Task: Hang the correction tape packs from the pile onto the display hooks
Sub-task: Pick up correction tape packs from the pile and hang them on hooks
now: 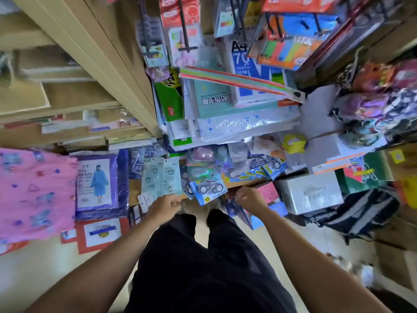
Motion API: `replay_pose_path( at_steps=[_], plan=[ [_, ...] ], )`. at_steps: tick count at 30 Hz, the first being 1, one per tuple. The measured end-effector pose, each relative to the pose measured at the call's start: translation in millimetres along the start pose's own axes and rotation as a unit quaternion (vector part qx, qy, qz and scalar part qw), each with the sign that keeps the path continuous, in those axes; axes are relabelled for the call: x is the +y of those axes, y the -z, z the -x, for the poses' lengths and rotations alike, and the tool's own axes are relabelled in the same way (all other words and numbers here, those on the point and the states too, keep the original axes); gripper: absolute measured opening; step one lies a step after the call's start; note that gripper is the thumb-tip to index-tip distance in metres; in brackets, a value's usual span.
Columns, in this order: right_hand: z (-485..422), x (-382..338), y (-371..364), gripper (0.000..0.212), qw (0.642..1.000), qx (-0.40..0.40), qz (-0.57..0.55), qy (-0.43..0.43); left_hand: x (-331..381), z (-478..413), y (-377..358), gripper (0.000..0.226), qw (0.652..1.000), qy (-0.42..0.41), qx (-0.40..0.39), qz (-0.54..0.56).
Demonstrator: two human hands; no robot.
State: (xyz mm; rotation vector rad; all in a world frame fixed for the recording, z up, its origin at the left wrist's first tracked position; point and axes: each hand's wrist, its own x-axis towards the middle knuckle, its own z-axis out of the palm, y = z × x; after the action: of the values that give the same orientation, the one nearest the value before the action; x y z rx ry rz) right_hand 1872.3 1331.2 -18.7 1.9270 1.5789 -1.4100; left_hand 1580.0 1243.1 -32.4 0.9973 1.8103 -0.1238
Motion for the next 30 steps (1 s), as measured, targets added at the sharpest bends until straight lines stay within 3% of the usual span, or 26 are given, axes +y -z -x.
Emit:
replay_pose_path(
  at_steps=[11, 14, 15, 18, 19, 22, 24, 30],
  plan=[
    [-97, 79, -38, 0.032, 0.997, -0.074, 0.033, -0.015, 2, -109, -120, 0.014, 0.988, 0.082, -0.015, 0.133],
    [-126, 87, -50, 0.032, 0.996, -0.083, 0.040, -0.013, 1, -130, -148, 0.003, 0.977, 0.114, 0.014, 0.178],
    [-137, 90, -55, 0.032, 0.996, -0.085, 0.041, -0.008, 0, -137, -156, 0.005, 0.966, 0.141, 0.027, 0.214],
    [-160, 92, -68, 0.027, 0.996, -0.083, 0.017, -0.019, -5, -158, -180, 0.047, 0.910, 0.232, 0.027, 0.342],
    [-166, 93, -73, 0.026, 0.997, -0.077, 0.001, -0.029, -9, -167, -189, 0.051, 0.892, 0.244, 0.018, 0.381],
    [-178, 93, -89, 0.021, 0.996, -0.071, -0.035, -0.044, -7, -177, -199, 0.033, 0.859, 0.239, 0.007, 0.453],
    [-183, 94, -100, 0.029, 0.996, -0.066, -0.051, -0.036, -3, -177, -201, 0.019, 0.845, 0.234, 0.004, 0.480],
    [-187, 88, -109, 0.041, 0.996, -0.025, -0.075, -0.026, -6, -171, -213, 0.008, 0.795, 0.224, -0.011, 0.564]
  ],
)
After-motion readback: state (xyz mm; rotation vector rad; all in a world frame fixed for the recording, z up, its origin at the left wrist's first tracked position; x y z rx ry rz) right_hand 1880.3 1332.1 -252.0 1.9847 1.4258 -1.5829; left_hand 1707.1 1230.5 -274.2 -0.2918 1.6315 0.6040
